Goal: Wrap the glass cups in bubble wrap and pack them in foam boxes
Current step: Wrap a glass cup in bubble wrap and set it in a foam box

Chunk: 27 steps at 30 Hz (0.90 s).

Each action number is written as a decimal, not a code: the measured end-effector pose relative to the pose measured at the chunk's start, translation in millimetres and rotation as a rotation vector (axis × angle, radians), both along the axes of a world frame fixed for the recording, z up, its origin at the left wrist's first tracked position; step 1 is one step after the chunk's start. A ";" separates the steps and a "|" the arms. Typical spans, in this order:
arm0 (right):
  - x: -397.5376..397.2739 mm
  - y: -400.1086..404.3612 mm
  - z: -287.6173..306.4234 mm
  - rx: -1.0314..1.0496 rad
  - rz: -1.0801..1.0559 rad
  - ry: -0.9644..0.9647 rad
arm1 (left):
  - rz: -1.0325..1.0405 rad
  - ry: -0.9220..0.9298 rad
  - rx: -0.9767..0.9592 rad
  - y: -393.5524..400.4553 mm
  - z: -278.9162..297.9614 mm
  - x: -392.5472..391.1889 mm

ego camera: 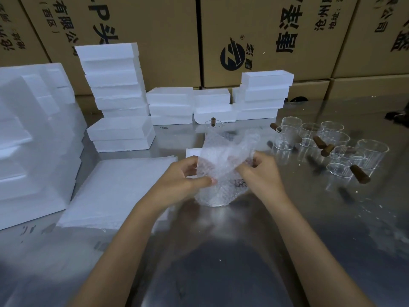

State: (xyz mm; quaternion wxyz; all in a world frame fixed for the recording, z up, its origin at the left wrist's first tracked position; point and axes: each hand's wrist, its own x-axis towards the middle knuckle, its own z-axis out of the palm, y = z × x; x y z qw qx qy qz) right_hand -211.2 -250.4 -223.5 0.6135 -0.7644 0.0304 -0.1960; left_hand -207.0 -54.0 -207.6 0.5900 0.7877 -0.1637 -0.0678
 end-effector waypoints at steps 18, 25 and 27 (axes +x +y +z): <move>-10.8 21.9 -9.1 -0.538 0.135 -0.143 | 0.344 -0.165 -0.037 -32.3 -11.5 -9.6; -10.8 20.8 -10.5 -0.625 0.145 -0.128 | 0.242 -0.425 0.176 -20.9 -1.8 -14.5; -10.7 19.6 -5.1 -0.389 0.064 -0.209 | 0.173 -0.516 0.354 -19.6 -6.0 -14.3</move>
